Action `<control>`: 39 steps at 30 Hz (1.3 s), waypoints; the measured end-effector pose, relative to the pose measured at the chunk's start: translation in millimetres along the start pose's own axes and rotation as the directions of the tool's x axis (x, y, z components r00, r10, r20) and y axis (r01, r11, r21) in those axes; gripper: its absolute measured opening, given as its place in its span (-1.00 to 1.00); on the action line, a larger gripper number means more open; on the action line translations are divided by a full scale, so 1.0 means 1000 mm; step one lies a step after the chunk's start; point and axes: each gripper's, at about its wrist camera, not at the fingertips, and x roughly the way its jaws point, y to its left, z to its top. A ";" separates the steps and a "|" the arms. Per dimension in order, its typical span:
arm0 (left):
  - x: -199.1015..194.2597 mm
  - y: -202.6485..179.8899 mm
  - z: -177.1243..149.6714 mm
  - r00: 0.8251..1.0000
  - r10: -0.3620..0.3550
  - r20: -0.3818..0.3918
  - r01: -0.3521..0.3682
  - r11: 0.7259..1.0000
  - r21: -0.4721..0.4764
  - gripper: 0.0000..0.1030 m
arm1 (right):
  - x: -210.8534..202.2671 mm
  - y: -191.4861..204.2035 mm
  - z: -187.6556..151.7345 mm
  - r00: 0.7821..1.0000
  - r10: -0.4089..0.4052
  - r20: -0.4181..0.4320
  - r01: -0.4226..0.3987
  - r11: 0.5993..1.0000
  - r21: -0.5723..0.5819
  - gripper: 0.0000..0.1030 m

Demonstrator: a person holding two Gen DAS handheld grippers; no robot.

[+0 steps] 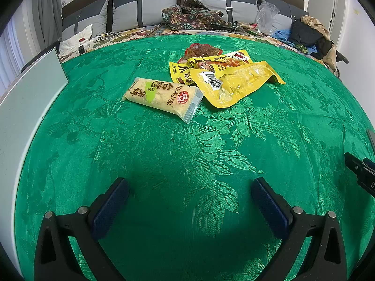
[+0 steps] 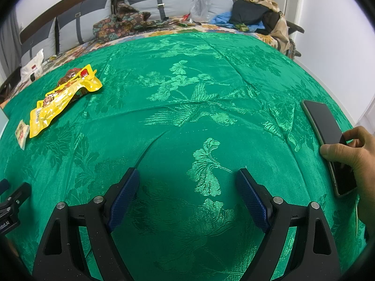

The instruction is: Organize snacks

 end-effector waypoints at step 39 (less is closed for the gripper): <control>0.025 0.061 0.115 0.995 -0.057 -0.084 0.031 0.958 -0.283 0.99 | 0.000 -0.001 -0.002 1.000 -0.002 -0.001 0.002 1.000 0.001 0.70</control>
